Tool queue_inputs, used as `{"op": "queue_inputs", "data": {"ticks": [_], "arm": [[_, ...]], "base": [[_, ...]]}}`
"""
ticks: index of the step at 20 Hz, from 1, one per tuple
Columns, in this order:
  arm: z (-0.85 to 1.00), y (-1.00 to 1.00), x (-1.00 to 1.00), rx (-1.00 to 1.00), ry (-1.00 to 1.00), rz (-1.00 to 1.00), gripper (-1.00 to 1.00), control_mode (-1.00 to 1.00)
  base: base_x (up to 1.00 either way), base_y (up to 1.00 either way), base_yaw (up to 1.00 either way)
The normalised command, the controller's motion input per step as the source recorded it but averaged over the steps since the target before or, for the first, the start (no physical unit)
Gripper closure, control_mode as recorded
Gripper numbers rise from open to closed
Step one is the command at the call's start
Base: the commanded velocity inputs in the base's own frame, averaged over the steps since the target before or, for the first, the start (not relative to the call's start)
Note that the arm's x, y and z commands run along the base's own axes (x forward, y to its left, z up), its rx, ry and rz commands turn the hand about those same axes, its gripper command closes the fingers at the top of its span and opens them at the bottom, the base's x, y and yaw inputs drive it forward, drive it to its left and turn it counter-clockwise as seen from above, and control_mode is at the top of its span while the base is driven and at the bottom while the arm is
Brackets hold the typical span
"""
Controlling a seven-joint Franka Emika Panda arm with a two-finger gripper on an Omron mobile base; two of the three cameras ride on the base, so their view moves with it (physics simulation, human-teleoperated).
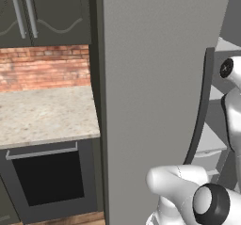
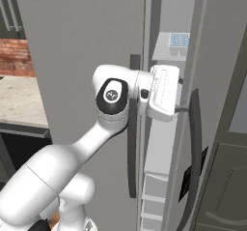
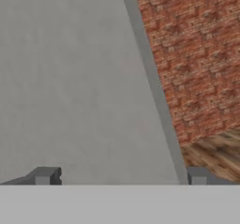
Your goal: Open the freezer door, pick up the ice cube tray from the freezer, and place it on the dining counter.
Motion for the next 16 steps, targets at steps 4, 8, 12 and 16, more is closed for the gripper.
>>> {"op": "queue_inputs", "data": {"ticks": [4,8,12,16], "arm": [[0.00,-0.46,0.00,0.00,0.00,0.00,-1.00,-1.00],[0.00,-0.46,0.00,0.00,0.00,0.00,-1.00,-1.00],[0.00,-0.48,0.00,0.00,-0.03,0.00,-1.00,-1.00],[-0.01,-0.38,0.00,0.00,-0.02,0.00,-1.00,-1.00]], "base": [[0.00,0.00,0.00],[0.00,0.00,0.00],[0.00,0.00,0.00],[0.00,0.00,0.00]]}}
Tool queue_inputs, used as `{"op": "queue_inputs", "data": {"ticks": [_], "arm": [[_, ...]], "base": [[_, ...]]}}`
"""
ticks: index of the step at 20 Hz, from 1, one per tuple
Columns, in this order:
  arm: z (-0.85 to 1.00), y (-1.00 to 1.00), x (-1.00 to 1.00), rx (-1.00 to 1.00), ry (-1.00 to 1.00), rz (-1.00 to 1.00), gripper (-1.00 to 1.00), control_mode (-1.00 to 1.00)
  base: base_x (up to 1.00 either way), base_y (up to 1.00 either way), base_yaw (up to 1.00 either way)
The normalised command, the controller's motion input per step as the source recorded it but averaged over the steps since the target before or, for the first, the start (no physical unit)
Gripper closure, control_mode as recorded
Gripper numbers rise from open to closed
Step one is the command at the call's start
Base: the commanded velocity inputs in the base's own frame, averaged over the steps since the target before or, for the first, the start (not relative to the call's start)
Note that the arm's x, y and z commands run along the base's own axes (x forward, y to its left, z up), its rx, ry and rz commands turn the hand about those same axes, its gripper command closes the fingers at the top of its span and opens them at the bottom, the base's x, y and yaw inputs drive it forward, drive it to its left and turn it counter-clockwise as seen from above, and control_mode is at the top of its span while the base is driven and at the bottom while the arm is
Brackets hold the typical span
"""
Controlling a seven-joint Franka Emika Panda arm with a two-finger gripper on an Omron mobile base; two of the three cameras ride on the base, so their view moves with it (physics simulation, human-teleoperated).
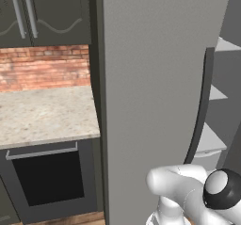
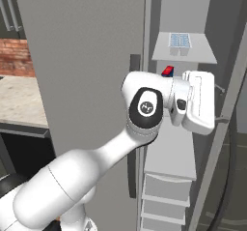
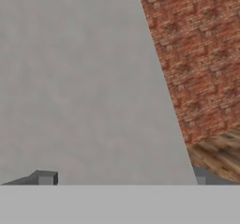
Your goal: Open the freezer door, pick up the ice cube tray from the freezer, and place it on the dining counter.
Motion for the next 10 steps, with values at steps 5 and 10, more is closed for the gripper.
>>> {"op": "queue_inputs", "data": {"ticks": [5,10], "arm": [[0.00,-0.31,0.00,0.00,-0.01,0.00,-1.00,-1.00],[0.00,-0.16,0.00,0.00,0.00,0.00,-1.00,-1.00]], "base": [[0.00,0.00,0.00],[0.00,0.00,0.00]]}}
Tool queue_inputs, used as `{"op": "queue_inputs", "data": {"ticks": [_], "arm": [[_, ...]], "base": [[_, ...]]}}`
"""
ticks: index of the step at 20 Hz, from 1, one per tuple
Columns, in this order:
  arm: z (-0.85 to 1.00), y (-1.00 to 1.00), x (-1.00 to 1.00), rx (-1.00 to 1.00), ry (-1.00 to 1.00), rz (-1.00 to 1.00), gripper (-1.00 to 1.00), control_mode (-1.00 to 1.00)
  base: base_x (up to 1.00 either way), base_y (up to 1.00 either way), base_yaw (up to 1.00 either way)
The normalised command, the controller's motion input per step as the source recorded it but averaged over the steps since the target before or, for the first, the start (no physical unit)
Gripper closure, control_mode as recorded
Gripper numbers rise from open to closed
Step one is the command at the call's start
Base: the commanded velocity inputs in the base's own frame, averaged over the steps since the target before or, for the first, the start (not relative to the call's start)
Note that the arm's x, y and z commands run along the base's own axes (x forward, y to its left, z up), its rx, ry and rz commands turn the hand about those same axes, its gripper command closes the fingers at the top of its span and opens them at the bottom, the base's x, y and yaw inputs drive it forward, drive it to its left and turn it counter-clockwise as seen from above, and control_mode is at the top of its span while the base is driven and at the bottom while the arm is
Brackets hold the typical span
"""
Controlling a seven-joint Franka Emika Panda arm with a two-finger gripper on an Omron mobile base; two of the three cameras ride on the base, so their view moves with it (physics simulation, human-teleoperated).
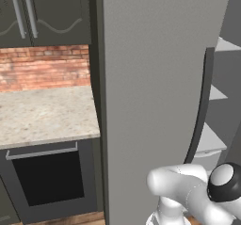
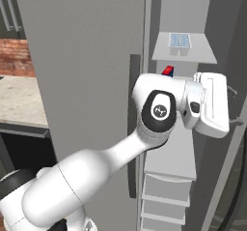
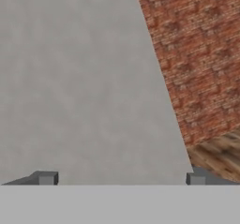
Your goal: Open the freezer door, pick up the ice cube tray from the freezer, and place it on the dining counter.
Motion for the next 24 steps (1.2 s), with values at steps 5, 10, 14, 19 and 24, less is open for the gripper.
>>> {"op": "queue_inputs", "data": {"ticks": [5,10,14,19,24], "arm": [[0.00,-0.03,0.00,0.00,0.00,0.00,-1.00,-1.00],[0.00,-0.07,0.04,0.00,0.00,0.00,-1.00,-1.00],[0.00,-0.23,0.12,0.00,0.00,0.00,-1.00,-1.00],[0.00,-0.27,0.11,0.00,0.00,0.01,-1.00,-1.00],[0.00,-0.22,0.04,0.00,0.00,0.01,-1.00,-1.00]], "base": [[0.00,0.00,0.00],[0.00,0.00,0.00],[0.00,0.00,0.00],[0.00,0.00,0.00],[0.00,0.00,0.00]]}}
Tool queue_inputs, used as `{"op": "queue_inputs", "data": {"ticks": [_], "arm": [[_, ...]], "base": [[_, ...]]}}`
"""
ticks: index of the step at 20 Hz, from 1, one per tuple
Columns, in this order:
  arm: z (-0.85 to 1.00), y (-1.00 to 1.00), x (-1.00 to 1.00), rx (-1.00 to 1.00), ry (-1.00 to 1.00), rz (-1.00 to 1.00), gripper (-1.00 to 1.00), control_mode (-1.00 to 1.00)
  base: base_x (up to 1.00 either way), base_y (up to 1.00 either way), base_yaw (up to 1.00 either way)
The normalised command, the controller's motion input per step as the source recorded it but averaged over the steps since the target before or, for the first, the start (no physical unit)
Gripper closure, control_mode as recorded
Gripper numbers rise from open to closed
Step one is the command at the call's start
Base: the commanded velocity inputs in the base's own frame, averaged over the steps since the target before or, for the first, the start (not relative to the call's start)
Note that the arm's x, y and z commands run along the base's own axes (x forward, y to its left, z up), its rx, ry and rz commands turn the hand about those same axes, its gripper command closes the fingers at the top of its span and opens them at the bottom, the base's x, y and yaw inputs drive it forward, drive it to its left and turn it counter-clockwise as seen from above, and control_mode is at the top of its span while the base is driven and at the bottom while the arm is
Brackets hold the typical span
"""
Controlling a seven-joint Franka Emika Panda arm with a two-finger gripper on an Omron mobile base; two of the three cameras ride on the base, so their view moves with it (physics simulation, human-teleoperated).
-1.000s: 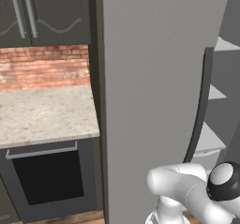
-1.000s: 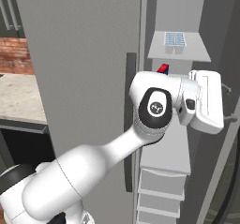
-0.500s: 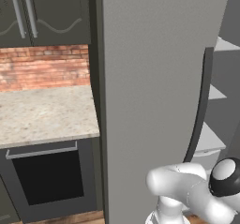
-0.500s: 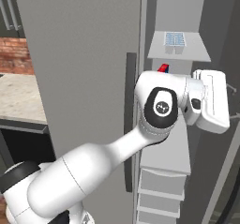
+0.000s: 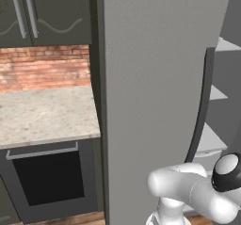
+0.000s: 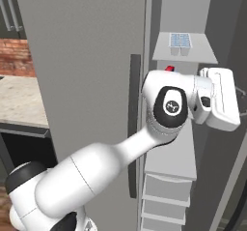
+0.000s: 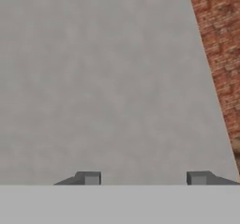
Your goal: Open the freezer door, pick up the ice cube tray from the freezer, and place it on the dining counter.
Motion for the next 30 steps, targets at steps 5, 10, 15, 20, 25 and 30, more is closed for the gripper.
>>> {"op": "queue_inputs", "data": {"ticks": [5,10,15,20,25,30], "arm": [[0.00,-0.12,0.02,0.00,0.00,0.01,-1.00,-1.00],[0.00,0.28,-0.23,-0.01,0.00,0.00,-1.00,-1.00],[0.00,0.59,-0.24,-0.02,0.00,0.04,-1.00,-1.00],[0.00,0.67,-0.01,-0.01,0.00,0.08,-1.00,-1.00],[0.01,0.57,0.00,0.00,0.00,0.12,-1.00,-1.00],[0.03,0.45,0.00,0.00,0.02,0.16,-1.00,-1.00]], "base": [[0.00,0.00,0.00],[0.00,0.00,0.00],[0.00,0.00,0.00],[0.00,0.00,0.00],[0.00,0.00,0.00],[0.00,0.00,0.00]]}}
